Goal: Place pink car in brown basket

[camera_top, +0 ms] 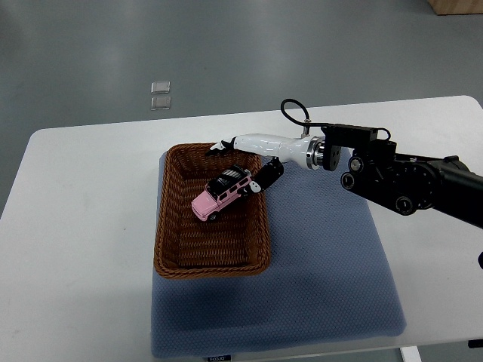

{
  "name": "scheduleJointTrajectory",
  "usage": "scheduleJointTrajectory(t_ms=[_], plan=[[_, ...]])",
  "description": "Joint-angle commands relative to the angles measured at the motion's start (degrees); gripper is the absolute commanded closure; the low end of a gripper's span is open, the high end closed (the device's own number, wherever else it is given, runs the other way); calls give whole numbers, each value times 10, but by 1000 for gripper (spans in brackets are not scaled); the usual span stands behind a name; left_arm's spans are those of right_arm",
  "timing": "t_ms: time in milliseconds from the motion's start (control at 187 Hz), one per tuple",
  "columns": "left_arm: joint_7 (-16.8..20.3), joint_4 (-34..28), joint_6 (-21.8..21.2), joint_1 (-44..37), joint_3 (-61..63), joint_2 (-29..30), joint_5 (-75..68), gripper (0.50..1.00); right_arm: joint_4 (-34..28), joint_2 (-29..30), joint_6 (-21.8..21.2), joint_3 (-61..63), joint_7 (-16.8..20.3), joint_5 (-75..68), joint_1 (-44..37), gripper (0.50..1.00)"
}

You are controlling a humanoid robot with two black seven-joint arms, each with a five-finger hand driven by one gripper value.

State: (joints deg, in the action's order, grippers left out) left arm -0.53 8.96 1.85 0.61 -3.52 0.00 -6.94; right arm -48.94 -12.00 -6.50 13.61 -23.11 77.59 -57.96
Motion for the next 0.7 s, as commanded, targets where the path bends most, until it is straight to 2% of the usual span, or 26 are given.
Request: scheduleJointTrajectory(t_ms=[0, 150, 235, 390, 545, 695], plan=[[0, 0, 1, 0, 0, 0, 0, 500, 3, -7, 1, 10, 1, -1, 0, 585], [0, 0, 0, 0, 0, 0, 0, 500, 17, -21, -10, 57, 8, -82, 7, 587], [0, 0, 0, 0, 0, 0, 0, 500, 24, -29, -12, 84, 34, -187, 29, 587], [0, 0, 0, 0, 0, 0, 0, 500, 47, -50, -35, 106, 117, -430, 55, 587], [0, 0, 0, 0, 0, 0, 0, 500, 87, -50, -73, 106, 138, -620, 62, 587], [0, 0, 0, 0, 0, 0, 0, 500, 118, -50, -113, 106, 166, -742, 70, 587]])
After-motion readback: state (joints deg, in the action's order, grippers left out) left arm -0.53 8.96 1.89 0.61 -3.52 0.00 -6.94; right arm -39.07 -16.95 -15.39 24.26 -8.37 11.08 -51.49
